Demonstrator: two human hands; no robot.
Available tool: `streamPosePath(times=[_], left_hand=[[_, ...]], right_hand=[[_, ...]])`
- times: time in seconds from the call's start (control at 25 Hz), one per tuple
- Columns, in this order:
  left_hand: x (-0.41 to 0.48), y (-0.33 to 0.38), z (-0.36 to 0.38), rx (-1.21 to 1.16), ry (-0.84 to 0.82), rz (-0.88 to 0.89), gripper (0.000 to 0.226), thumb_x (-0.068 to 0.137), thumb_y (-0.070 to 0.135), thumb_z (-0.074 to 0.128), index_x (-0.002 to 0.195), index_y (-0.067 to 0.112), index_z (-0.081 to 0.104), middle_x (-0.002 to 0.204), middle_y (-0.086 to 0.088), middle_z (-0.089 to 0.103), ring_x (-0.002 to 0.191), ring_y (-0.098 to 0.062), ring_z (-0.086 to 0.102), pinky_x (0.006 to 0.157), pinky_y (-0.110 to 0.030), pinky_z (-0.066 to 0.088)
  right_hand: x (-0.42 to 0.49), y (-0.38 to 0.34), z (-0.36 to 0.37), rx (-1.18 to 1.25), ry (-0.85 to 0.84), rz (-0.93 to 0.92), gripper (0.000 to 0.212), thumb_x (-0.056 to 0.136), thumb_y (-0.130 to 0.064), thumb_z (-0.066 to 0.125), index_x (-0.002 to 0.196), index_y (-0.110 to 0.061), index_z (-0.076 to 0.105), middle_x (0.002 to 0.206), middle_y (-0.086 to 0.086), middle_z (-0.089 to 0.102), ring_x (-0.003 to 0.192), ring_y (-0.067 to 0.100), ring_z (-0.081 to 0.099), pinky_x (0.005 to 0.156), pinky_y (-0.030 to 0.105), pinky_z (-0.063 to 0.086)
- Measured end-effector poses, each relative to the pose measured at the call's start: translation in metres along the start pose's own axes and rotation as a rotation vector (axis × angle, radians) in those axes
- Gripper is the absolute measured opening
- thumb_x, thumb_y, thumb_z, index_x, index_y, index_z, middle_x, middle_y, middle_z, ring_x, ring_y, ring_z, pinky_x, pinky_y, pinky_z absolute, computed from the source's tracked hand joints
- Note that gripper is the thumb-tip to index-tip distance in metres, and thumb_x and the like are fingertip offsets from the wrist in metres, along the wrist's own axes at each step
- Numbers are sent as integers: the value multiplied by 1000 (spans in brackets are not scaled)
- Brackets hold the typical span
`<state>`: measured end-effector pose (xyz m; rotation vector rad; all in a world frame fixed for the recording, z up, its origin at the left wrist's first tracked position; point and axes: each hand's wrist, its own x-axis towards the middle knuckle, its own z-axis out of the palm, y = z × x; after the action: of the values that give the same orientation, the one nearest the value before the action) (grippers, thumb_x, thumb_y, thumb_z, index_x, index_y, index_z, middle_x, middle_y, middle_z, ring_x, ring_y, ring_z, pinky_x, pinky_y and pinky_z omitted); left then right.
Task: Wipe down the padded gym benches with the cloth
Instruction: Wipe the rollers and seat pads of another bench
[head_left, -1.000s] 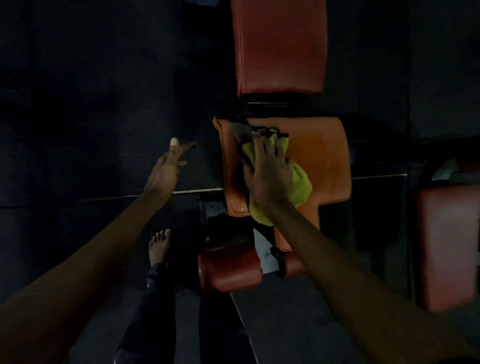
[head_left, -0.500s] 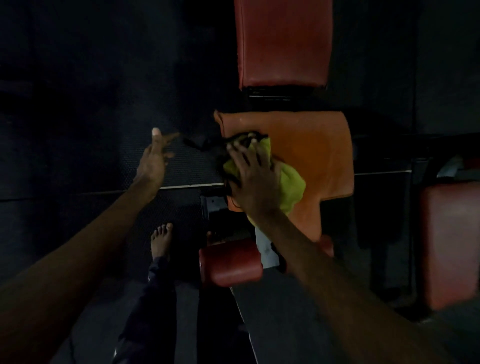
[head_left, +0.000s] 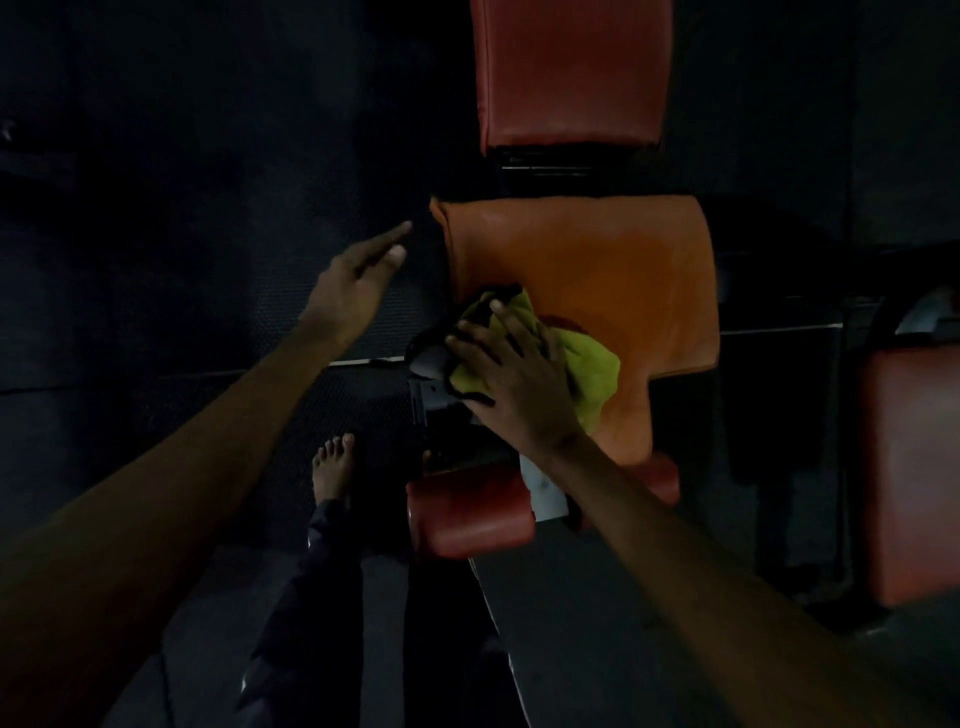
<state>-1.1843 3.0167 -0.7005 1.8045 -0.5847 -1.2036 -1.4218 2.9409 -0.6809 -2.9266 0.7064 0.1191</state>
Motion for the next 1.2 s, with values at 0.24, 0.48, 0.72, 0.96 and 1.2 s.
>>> streamPosePath(times=[0.24,0.48,0.72,0.96,1.2], left_hand=[[19,22,24,189,-107,-6,49,102,42,53,150,37,42,152,2,47,138,-14,43,112,-25,32],[17,15,25,-136,-190,-126,43,107,22,43,150,19,44,152,-3,48,138,-18,45,87,-2,42],[9,2,36,90,-266,-58,83,93,53,61,158,43,12,158,8,37,139,-11,45,114,-36,41],[-14,14,58,314,-126,176,75,103,32,52,161,20,5,167,-2,13,151,-17,21,123,-38,24],[-12,13,59,319,-123,158,73,104,35,50,161,23,5,168,4,5,152,-15,16,124,-47,22]], right_hand=[[-19,41,-14,32,-85,108,78,81,-42,77,150,-28,43,156,-2,44,151,31,28,107,55,38],[21,13,-15,286,95,740,64,90,-36,66,148,-16,48,156,6,45,150,33,29,115,56,28],[98,22,-21,164,10,709,67,95,-62,45,148,-22,45,155,4,43,151,34,24,114,56,28],[132,103,-26,141,-5,560,62,96,-59,26,134,-19,55,135,8,59,126,34,53,99,48,44],[140,60,-23,84,-105,281,51,96,-63,40,140,-41,54,151,-7,47,147,35,31,108,51,34]])
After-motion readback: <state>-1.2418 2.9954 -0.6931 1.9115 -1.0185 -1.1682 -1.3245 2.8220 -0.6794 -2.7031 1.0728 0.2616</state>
